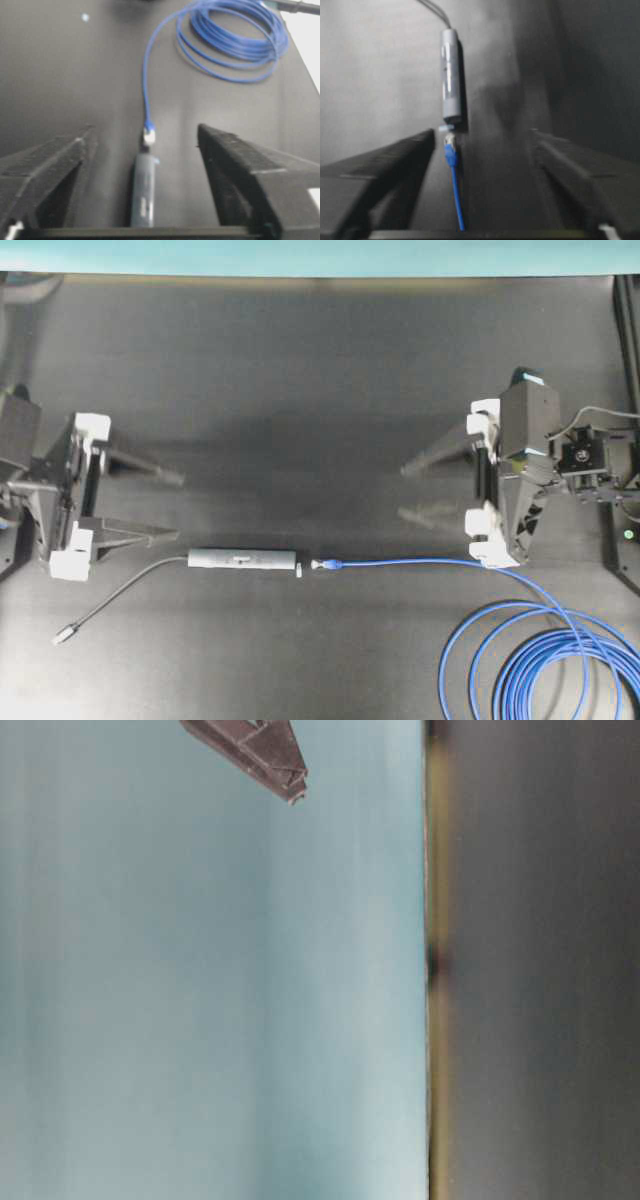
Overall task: Insert the LAN cable into the hub.
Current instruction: 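Lower the left gripper over the grey Anker hub and close on it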
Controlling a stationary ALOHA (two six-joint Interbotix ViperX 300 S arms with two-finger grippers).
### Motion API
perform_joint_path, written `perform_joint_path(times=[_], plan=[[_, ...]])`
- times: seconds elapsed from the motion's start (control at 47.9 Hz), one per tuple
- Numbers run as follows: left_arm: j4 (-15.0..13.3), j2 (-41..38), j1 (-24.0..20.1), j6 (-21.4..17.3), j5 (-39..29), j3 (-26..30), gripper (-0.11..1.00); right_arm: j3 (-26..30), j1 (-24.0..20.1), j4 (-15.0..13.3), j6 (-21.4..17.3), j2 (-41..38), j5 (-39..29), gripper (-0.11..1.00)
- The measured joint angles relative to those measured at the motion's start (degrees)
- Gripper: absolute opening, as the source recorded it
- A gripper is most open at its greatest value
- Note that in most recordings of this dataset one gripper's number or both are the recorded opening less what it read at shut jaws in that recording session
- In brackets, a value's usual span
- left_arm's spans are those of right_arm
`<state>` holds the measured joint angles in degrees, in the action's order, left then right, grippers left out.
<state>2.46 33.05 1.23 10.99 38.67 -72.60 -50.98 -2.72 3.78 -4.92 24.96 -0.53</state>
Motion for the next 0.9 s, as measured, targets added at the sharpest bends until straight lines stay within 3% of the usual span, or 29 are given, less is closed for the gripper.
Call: perform_joint_path(times=[0.271, 0.731, 0.898], plan=[[-0.09, -10.72, 0.18, 0.09, 6.86, -2.37, 0.71, 1.14, -0.7, 0.0, -0.09, -1.85, -0.18, 0.81], [0.0, -34.37, 0.88, -0.09, 19.16, 3.96, 0.71, 1.49, -0.88, 0.26, -0.35, -2.64, -0.18, 0.81], [0.0, -42.36, 1.23, -0.09, 22.06, 7.29, 0.71, 1.49, -1.05, 0.44, -2.2, -2.64, -0.18, 0.81]])
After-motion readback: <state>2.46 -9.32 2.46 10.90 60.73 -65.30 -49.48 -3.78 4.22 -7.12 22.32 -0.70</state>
